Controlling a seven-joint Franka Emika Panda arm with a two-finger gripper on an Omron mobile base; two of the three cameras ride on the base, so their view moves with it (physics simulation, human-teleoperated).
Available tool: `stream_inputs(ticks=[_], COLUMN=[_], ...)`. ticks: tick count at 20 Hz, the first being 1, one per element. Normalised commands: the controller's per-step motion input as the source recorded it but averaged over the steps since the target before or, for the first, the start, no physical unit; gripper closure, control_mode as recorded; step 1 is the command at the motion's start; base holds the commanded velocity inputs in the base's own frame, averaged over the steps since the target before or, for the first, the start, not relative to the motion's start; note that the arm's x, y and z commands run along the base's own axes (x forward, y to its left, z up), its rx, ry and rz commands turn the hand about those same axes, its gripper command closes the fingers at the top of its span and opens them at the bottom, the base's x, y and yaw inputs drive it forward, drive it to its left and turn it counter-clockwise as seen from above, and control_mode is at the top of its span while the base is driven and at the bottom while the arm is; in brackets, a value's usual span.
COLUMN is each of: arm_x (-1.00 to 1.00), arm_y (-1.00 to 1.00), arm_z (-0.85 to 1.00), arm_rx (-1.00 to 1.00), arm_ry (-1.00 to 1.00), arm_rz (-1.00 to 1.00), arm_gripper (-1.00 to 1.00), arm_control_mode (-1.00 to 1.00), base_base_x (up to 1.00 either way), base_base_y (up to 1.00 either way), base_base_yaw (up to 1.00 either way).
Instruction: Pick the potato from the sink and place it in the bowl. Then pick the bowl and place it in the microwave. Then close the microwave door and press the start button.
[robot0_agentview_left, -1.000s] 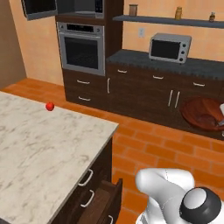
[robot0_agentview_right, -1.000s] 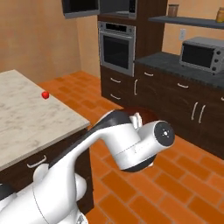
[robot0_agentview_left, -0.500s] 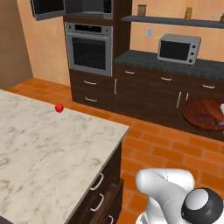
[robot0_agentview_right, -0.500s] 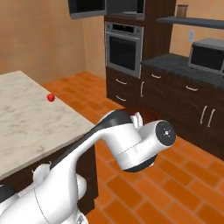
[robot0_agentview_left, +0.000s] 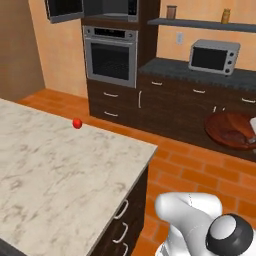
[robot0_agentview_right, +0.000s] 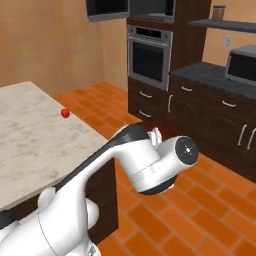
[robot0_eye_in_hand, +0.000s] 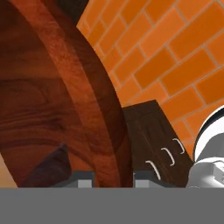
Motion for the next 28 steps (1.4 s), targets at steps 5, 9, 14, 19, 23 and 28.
stream_inputs(ticks=[5,9,14,19,23,28], arm_x=[0.00,0.00,0.00,0.00,0.00,0.00], arm_y=[0.00,0.00,0.00,0.00,0.00,0.00], arm_z=[0.00,0.00,0.00,0.00,0.00,0.00], arm_rx=[0.00,0.00,0.00,0.00,0.00,0.00], arm_ry=[0.00,0.00,0.00,0.00,0.00,0.00], arm_rz=[0.00,0.00,0.00,0.00,0.00,0.00], arm_gripper=[1.00,1.00,1.00,1.00,1.00,1.00], arm_control_mode=[1.00,1.00,1.00,1.00,1.00,1.00], base_base_x=[-0.97,-0.09,0.96,1.00,1.00,1.00], base_base_y=[0.34,-0.82,-0.71,-0.24,-0.07,-0.14], base_base_yaw=[0.11,0.00,0.00,0.01,0.05,0.08])
